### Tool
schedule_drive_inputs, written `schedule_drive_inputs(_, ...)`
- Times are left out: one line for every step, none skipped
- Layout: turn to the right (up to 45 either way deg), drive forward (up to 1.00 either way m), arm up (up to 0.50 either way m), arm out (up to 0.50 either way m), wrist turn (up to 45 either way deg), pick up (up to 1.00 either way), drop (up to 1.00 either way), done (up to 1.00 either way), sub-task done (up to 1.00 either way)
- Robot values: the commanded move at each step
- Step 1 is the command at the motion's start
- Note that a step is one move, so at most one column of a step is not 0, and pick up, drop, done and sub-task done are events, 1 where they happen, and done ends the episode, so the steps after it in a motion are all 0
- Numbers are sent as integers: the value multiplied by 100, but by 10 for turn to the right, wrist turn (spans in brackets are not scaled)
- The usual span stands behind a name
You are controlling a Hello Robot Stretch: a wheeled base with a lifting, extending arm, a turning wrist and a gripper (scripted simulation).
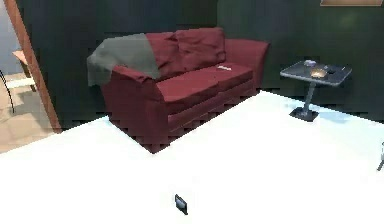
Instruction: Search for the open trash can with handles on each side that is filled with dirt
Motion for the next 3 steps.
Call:
schedule_drive_inputs(-420, 0, 0, 0, 0, 0, 0, 0, 0)
schedule_drive_inputs(0, 30, 0, 0, 0, 0, 0, 0, 0)
schedule_drive_inputs(-60, 0, 0, 0, 0, 0, 0, 0, 0)
